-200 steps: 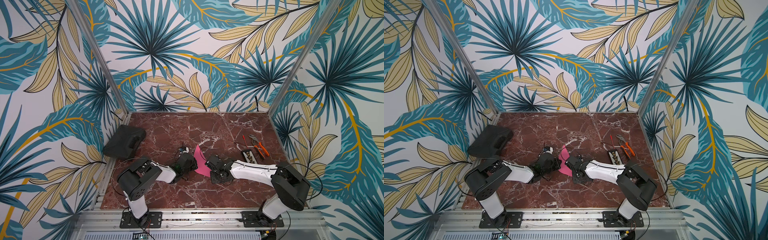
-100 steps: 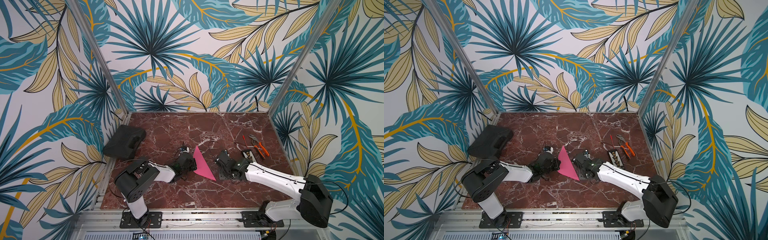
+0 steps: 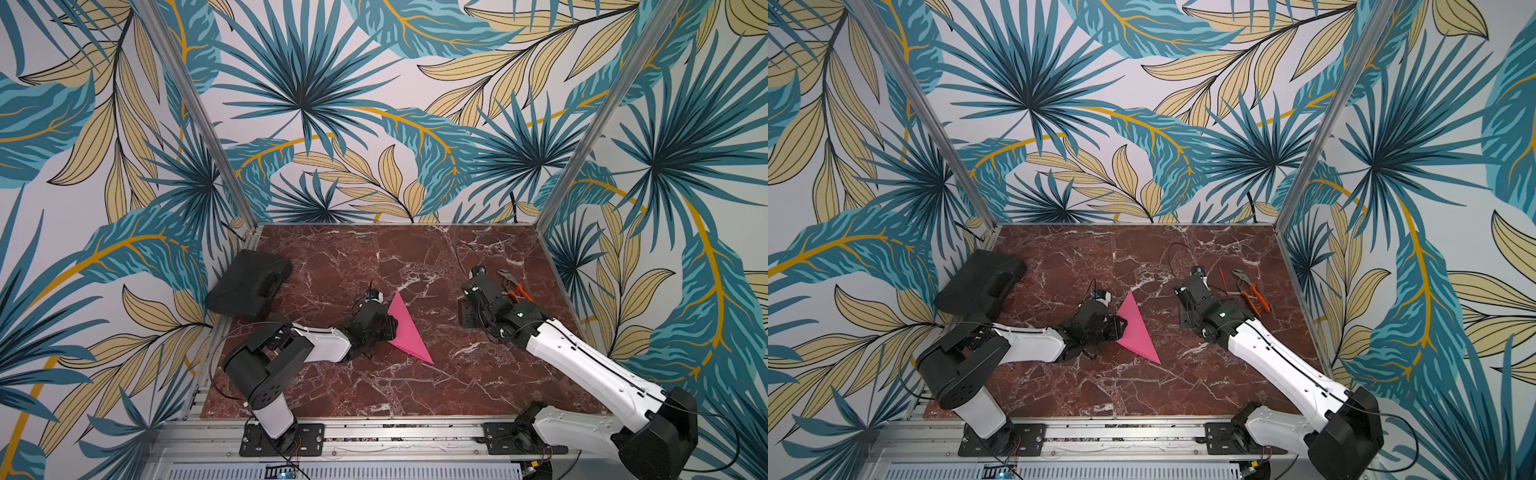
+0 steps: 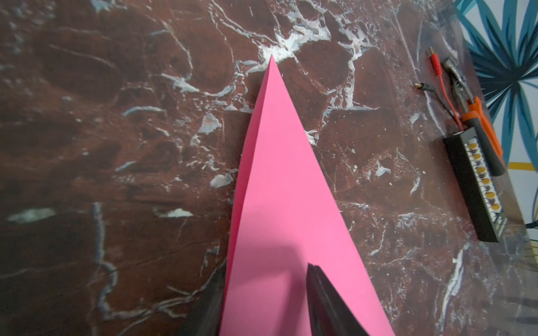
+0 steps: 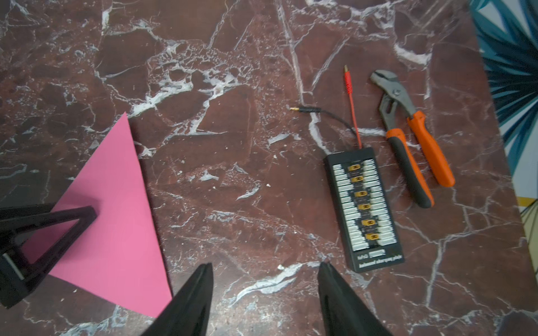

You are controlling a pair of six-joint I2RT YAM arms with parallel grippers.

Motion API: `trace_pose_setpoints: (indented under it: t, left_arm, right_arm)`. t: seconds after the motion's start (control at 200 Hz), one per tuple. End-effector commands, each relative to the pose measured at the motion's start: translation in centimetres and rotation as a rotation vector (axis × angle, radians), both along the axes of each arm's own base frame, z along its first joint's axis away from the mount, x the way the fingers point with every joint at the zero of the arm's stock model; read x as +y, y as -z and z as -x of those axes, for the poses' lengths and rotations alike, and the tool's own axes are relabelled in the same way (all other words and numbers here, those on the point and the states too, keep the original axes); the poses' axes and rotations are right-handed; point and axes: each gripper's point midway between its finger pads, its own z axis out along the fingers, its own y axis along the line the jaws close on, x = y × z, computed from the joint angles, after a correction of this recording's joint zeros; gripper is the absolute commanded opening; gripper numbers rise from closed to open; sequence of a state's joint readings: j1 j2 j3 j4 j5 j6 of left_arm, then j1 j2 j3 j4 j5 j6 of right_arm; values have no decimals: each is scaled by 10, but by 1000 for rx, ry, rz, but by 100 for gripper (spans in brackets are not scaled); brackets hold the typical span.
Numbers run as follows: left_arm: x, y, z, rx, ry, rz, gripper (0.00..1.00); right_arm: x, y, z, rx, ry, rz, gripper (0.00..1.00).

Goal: Fold the square paper diagonally
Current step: Fold the paper at the center of the board, then reset both arms

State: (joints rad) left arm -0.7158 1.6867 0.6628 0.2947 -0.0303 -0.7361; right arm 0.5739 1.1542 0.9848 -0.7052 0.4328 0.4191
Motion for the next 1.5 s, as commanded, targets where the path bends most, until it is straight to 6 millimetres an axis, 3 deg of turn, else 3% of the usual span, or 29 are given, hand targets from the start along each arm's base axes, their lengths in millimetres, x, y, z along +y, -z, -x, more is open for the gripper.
trace_pose_setpoints:
  t: [0.0,0.22,0.275,0.391,0.546,0.736,0.892,0.992,1.067,1.247,1.493]
  left_arm:
    - [15,7,5,44,-7,-75,56]
    - [18,-30,-8,-7,-5,-39,95]
    - [21,-45,-13,-31,-9,-20,100]
    - [38,-76,-27,-80,-44,21,100]
    - [83,-124,-45,-187,-155,38,100]
    - [178,-157,-51,-286,-378,-82,100]
    - [248,-159,-36,-350,-569,-213,100]
    - [279,-152,-24,-400,-652,-331,100]
    - [288,-146,-17,-455,-656,-409,100]
    - [302,-131,-6,-540,-665,-523,100]
    - [302,-116,-9,-611,-613,-557,100]
  right_arm:
    - [-21,-11,1,-61,22,34,71]
    - [-53,-20,2,-170,114,-15,93]
    - [-59,-21,1,-185,130,-20,96]
    - [-71,-18,-3,-202,163,-8,99]
    - [-93,-6,-15,-223,233,59,100]
    - [-112,19,-37,-301,260,152,99]
    - [-118,37,-48,-388,257,154,100]
    - [-115,41,-51,-479,237,113,99]
    - [-112,47,-50,-528,214,100,100]
    - [-106,39,-58,-614,145,99,100]
    - [-108,41,-79,-634,105,38,99]
